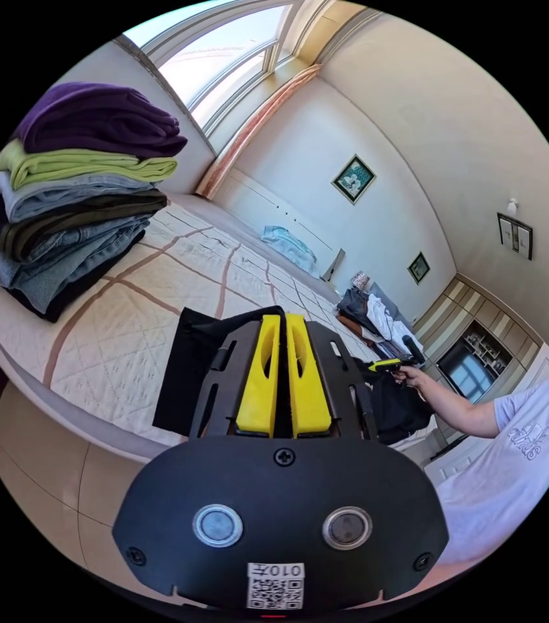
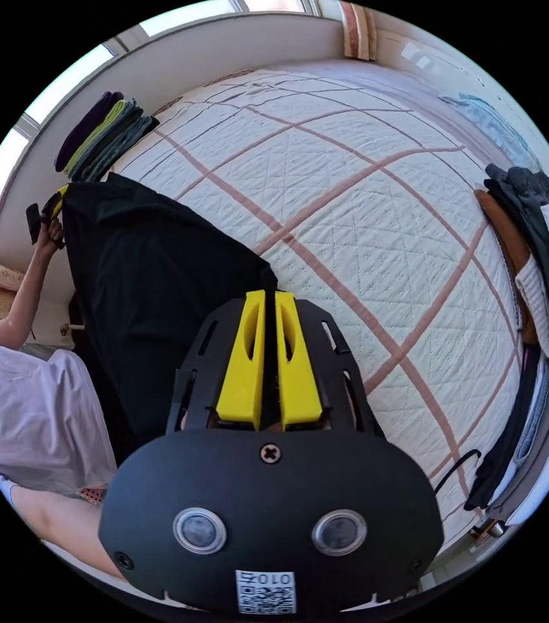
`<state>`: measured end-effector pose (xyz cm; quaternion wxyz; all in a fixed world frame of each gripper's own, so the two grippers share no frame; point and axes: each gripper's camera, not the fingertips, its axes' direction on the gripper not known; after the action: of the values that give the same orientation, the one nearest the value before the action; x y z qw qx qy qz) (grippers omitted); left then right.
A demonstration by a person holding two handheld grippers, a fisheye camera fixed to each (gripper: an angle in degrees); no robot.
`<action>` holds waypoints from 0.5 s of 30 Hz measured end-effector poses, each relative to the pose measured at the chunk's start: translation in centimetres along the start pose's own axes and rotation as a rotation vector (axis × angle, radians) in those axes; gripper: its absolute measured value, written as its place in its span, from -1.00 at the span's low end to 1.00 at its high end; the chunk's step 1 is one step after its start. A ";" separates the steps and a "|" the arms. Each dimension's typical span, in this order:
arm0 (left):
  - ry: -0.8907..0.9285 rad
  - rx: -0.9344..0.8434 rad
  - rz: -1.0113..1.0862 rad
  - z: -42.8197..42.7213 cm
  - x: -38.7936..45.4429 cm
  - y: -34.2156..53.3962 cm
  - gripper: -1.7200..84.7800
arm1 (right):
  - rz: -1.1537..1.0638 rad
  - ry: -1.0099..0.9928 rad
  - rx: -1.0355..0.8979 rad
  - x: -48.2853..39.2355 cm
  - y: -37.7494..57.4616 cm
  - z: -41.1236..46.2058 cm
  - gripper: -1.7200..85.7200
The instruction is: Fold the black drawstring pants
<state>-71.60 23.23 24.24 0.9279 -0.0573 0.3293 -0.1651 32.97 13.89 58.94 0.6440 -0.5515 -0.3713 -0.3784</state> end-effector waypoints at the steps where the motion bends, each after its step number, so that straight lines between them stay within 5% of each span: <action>1: 0.005 0.004 0.011 0.2 0.1 -0.3 -0.96 | 0.009 -0.003 0.007 0.3 -0.2 -0.4 -0.89; 10: -0.184 -0.158 0.042 6.3 1.9 -3.5 -0.96 | 0.148 0.166 -0.141 2.8 -4.3 2.9 -0.86; 15: -0.097 -0.082 -0.080 5.4 -0.6 -2.0 -0.96 | 0.256 0.346 0.189 -0.9 -0.5 -0.6 -0.78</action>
<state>-69.22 21.50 29.22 0.9323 -0.1162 0.2879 -0.1854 32.21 13.34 58.28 0.7896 -0.4584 -0.2162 -0.3459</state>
